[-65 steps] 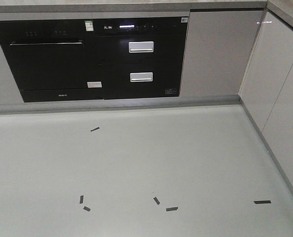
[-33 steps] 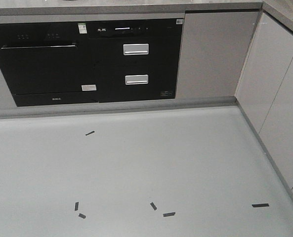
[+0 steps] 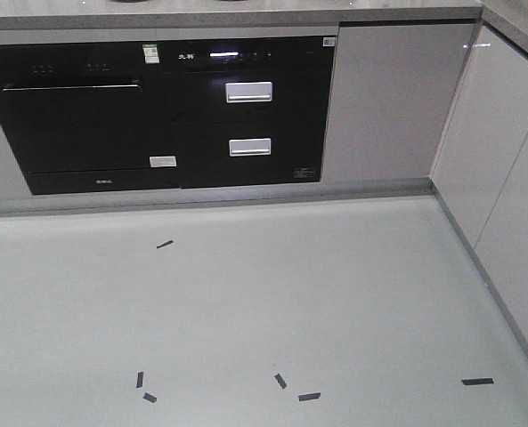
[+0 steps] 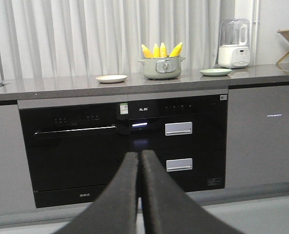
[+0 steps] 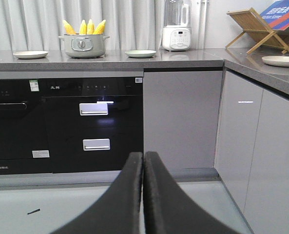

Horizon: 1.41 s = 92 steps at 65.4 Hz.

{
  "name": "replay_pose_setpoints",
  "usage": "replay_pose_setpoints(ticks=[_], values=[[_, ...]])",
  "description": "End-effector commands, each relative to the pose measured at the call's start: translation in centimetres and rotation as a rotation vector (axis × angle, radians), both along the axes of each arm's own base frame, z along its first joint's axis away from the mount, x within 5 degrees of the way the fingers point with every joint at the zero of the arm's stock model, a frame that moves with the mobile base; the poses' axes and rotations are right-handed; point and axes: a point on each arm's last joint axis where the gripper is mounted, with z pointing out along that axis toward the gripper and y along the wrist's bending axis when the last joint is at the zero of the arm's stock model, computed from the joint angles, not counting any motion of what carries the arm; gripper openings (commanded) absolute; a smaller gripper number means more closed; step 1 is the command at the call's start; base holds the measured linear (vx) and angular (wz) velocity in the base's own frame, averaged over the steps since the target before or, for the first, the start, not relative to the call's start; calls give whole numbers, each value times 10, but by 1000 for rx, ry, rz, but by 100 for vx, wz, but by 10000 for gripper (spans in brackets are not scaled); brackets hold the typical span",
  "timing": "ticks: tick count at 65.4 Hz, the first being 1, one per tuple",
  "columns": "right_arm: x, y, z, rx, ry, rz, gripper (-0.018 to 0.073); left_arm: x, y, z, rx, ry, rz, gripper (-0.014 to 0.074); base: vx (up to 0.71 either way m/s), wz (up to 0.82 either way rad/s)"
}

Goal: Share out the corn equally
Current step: 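Drive the base toward the kitchen counter with both arms stowed, then continue driving closer and turn to face the corn pot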

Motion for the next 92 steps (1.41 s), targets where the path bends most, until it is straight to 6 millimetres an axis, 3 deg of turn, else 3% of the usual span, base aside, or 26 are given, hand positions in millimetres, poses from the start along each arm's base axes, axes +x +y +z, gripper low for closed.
replay_pose_setpoints(ticks=[1,92], values=[[0,0,5,-10,-73,-1,-10,-1,0,2,-6,-68,0,-6,5,8],[0,0,5,-10,-73,-1,-10,-1,0,2,-6,-68,0,-6,8,7]])
